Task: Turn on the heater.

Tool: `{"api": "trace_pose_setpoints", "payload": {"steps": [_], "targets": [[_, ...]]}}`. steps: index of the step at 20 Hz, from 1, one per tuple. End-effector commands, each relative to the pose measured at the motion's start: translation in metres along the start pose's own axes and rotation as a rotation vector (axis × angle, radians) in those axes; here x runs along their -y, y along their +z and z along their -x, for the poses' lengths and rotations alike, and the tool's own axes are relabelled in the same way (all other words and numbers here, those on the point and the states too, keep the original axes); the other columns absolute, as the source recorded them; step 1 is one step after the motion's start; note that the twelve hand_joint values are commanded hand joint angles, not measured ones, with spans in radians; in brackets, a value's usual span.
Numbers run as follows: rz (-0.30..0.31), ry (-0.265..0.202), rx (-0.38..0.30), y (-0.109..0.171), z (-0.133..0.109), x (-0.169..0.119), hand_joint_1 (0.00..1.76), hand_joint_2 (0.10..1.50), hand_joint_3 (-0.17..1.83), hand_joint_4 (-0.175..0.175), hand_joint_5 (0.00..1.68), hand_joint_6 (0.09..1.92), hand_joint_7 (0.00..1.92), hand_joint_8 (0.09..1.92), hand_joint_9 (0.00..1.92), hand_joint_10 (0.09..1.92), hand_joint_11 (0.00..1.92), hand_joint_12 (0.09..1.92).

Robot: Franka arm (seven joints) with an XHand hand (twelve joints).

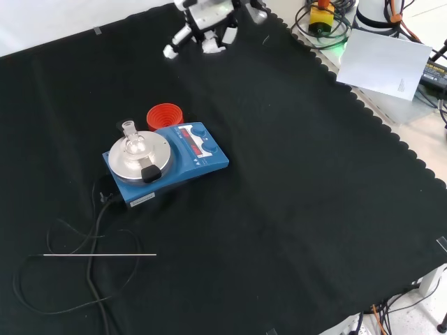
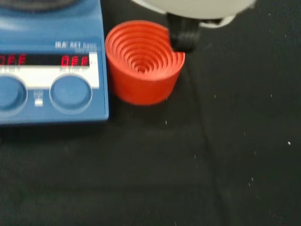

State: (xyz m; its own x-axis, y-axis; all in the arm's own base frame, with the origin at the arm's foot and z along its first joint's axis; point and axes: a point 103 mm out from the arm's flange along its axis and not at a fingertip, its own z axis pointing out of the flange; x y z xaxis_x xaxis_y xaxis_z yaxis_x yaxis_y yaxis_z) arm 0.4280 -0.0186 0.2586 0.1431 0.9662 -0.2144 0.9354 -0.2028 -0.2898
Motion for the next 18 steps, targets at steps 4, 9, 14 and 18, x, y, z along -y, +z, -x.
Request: {"api": "trace_pose_setpoints", "payload": {"steps": [4, 9, 14, 18], "targets": [[-0.077, -0.084, 0.139, 0.019, -0.021, 0.021, 1.51, 0.55, 1.23, -0.033, 0.35, 0.09, 1.6, 1.92, 1.77, 1.7, 1.64, 1.54], [-0.104, -0.123, 0.174, 0.029, -0.034, 0.026, 1.53, 0.53, 1.28, -0.025, 0.32, 0.09, 1.62, 1.92, 1.78, 1.73, 1.65, 1.56], [-0.178, -0.171, 0.148, 0.038, -0.046, 0.024, 1.53, 0.52, 1.3, -0.019, 0.31, 0.09, 1.62, 1.92, 1.78, 1.74, 1.65, 1.57], [-0.226, -0.211, 0.164, 0.05, -0.059, 0.022, 1.54, 0.52, 1.31, -0.016, 0.28, 0.09, 1.62, 1.92, 1.78, 1.75, 1.65, 1.57]]}}
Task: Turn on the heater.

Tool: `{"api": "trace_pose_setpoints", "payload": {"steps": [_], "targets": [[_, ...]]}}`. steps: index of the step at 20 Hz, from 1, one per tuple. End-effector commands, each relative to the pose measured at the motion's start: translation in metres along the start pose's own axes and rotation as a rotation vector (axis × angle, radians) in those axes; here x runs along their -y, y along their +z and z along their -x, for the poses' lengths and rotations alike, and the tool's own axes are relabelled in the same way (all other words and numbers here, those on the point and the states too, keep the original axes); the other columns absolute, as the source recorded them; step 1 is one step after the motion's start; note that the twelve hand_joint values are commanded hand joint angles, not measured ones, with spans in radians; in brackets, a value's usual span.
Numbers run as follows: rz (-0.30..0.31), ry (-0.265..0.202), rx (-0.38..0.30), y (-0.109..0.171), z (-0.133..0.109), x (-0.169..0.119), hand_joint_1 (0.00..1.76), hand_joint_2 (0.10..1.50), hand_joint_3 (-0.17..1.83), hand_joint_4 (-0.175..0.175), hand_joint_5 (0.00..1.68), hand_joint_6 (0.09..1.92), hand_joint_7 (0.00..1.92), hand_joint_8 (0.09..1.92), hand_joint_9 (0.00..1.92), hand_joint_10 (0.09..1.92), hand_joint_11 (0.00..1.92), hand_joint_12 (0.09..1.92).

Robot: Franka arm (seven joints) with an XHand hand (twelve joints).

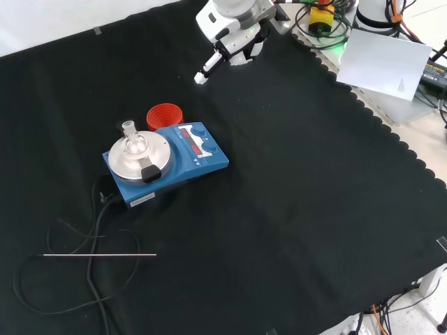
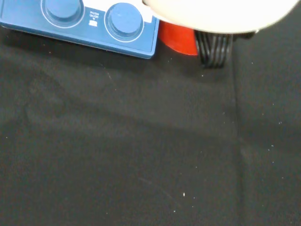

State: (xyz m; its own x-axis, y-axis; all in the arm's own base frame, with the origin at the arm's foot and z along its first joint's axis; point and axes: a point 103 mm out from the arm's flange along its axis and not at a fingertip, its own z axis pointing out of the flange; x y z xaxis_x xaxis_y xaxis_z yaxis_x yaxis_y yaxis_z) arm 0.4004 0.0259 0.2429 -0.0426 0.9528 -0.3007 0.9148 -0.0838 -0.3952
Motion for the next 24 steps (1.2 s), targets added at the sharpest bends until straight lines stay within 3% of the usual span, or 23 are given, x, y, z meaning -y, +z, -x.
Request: {"api": "trace_pose_setpoints", "payload": {"steps": [1, 12, 24], "targets": [[-0.152, -0.088, 0.012, 0.032, -0.023, -0.015, 1.54, 0.52, 1.31, -0.015, 0.28, 0.09, 1.62, 1.92, 1.78, 1.75, 1.65, 1.57], [-0.227, -0.144, 0.027, 0.045, -0.049, -0.037, 1.54, 0.51, 1.34, -0.011, 0.26, 0.09, 1.63, 1.92, 1.79, 1.76, 1.65, 1.59], [-0.246, -0.17, 0.041, 0.053, -0.057, -0.039, 1.54, 0.5, 1.35, -0.009, 0.25, 0.09, 1.63, 1.92, 1.79, 1.76, 1.65, 1.59]]}}
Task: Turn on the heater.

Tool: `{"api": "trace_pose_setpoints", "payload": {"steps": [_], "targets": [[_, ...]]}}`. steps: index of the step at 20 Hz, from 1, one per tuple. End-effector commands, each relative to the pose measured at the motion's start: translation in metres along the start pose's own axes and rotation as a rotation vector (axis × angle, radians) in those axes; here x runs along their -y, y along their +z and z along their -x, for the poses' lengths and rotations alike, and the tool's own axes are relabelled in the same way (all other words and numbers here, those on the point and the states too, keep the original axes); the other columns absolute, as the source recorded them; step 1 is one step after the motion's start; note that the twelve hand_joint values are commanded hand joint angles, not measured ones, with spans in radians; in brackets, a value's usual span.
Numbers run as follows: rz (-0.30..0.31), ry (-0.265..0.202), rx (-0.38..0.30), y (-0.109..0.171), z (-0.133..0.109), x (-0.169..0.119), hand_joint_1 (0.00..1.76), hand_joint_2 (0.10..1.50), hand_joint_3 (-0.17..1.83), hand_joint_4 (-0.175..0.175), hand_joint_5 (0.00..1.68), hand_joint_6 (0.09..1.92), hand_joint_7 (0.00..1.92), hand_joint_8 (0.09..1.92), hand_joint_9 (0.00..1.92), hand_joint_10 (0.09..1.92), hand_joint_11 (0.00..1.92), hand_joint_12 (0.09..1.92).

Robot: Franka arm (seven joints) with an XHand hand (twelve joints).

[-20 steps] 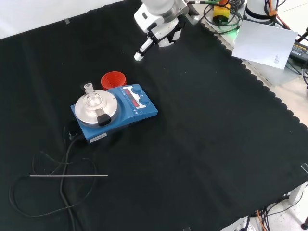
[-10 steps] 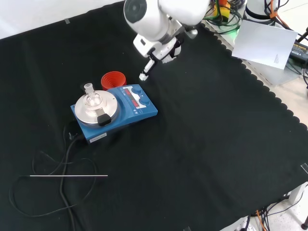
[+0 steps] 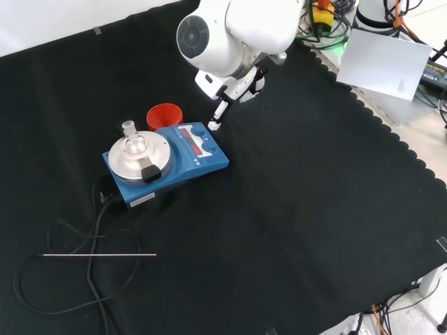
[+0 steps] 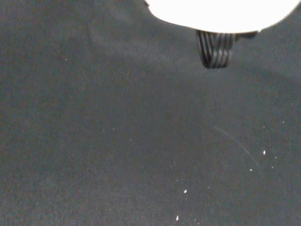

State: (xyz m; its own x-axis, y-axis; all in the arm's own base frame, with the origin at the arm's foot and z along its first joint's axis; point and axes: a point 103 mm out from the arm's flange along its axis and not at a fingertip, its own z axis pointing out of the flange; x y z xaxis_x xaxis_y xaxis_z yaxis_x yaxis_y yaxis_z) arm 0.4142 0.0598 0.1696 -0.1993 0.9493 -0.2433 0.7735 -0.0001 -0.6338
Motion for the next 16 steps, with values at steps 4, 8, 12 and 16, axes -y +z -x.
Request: {"api": "trace_pose_setpoints", "payload": {"steps": [4, 8, 12, 16], "targets": [[-0.009, -0.005, 0.012, 0.007, -0.006, -0.004, 1.54, 0.5, 1.36, -0.009, 0.25, 0.09, 1.63, 1.92, 1.79, 1.76, 1.65, 1.59], [-0.003, 0.006, 0.019, 0.009, -0.014, -0.005, 1.54, 0.5, 1.36, -0.009, 0.25, 0.09, 1.63, 1.92, 1.79, 1.76, 1.65, 1.59], [-0.007, -0.006, 0.028, 0.01, -0.021, -0.003, 1.54, 0.5, 1.36, -0.009, 0.25, 0.09, 1.63, 1.92, 1.79, 1.76, 1.65, 1.59], [-0.013, 0.007, 0.03, 0.009, -0.022, -0.004, 1.54, 0.5, 1.37, -0.009, 0.25, 0.09, 1.63, 1.92, 1.79, 1.76, 1.65, 1.59]]}}
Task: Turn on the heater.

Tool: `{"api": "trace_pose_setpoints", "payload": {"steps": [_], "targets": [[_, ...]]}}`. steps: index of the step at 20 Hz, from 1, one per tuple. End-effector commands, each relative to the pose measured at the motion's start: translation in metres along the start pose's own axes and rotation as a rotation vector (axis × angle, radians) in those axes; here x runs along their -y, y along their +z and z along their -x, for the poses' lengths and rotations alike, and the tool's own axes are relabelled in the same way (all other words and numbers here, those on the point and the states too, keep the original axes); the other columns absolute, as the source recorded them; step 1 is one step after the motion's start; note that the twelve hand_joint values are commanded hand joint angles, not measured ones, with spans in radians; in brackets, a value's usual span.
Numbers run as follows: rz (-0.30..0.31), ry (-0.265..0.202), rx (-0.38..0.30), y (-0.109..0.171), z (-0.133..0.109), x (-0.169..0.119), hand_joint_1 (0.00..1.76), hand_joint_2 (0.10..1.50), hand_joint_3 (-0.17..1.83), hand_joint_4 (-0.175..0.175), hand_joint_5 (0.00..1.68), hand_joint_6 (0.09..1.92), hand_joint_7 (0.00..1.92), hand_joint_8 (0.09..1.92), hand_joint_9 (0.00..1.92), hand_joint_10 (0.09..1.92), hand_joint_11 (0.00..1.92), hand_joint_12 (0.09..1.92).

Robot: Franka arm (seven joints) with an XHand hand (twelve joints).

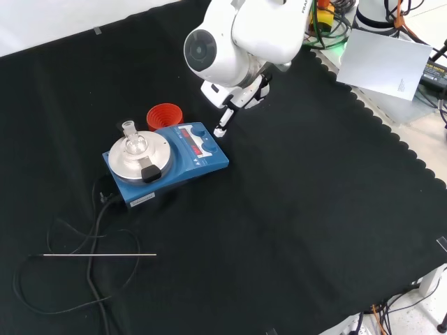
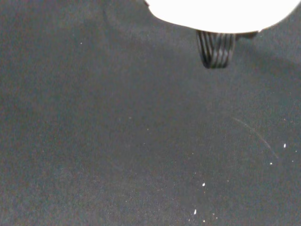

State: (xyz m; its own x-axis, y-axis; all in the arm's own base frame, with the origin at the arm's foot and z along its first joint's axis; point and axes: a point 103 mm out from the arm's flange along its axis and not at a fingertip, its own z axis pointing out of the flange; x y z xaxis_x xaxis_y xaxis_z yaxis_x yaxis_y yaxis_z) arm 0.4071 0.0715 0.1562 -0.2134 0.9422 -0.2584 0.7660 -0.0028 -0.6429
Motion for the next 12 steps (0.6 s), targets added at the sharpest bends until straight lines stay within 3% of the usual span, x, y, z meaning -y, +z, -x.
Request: {"api": "trace_pose_setpoints", "payload": {"steps": [1, 12], "targets": [[-0.003, 0.009, 0.009, -0.0015, -0.0067, -0.0015, 1.54, 0.5, 1.37, -0.009, 0.25, 0.09, 1.63, 1.92, 1.79, 1.76, 1.65, 1.59], [-0.015, 0.009, 0.016, -0.0053, -0.0123, -0.0099, 1.54, 0.49, 1.37, -0.009, 0.26, 0.09, 1.64, 1.92, 1.79, 1.76, 1.65, 1.6]]}}
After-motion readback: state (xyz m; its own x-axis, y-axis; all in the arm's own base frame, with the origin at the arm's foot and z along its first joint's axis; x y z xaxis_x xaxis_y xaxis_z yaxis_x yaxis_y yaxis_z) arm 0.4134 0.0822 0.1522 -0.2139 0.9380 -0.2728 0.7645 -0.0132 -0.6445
